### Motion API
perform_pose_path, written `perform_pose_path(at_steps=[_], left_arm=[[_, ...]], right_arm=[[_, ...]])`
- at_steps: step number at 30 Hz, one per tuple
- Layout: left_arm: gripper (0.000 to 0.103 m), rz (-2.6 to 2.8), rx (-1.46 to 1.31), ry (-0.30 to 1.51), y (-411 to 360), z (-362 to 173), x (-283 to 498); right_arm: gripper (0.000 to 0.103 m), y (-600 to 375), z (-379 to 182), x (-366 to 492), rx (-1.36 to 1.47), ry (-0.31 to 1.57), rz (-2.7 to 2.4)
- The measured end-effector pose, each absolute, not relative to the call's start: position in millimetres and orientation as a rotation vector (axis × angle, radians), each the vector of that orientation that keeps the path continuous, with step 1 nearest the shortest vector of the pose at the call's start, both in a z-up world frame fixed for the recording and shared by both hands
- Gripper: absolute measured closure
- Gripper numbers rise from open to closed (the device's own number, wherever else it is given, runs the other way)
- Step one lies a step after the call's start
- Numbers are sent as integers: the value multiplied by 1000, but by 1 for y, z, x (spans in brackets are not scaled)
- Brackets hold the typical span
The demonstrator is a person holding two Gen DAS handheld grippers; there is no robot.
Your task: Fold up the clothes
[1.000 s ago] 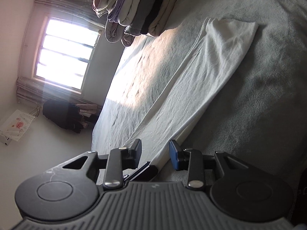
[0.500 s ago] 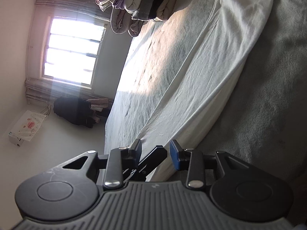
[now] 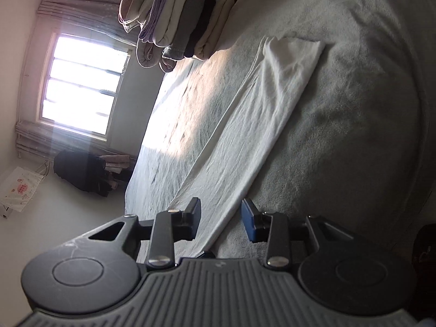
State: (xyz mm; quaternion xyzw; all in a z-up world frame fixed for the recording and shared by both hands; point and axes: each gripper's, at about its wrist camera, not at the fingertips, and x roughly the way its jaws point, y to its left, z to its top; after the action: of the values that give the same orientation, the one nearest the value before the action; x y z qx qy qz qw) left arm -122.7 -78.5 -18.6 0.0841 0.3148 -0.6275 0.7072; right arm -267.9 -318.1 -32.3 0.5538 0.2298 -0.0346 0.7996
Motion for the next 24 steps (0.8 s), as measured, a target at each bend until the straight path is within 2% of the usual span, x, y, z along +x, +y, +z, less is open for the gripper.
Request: perform_pose_path(at_steps=[5,7,12,14,17,19,24], left_arm=[[80,-1267,135,657,-77,-20,-112],[72,-1229,132,672,-75,-25,-105],[69,-1239,118,697,-62,-37,-104],[64,-1255,130,691,-53,-37,-110],[63,-1250,124,690,-35,-34,-114],[61,-1209,47,687,-15,-26,-109],[57,-1010,-129,623,42,-5,-84]], right_arm=[[64,-295,-13,-248,945,453,-103],[64,-278,-10,-237,771,430,-139],[64,-246,-30,-229,361,460,-264],[69,-239,-42,-231,239,466,-298],[69,-243,-43,-238,223,452,-301],[65,-244,-37,-238,244,448,-302],[64,-233,-18,-220,276,434,-253]])
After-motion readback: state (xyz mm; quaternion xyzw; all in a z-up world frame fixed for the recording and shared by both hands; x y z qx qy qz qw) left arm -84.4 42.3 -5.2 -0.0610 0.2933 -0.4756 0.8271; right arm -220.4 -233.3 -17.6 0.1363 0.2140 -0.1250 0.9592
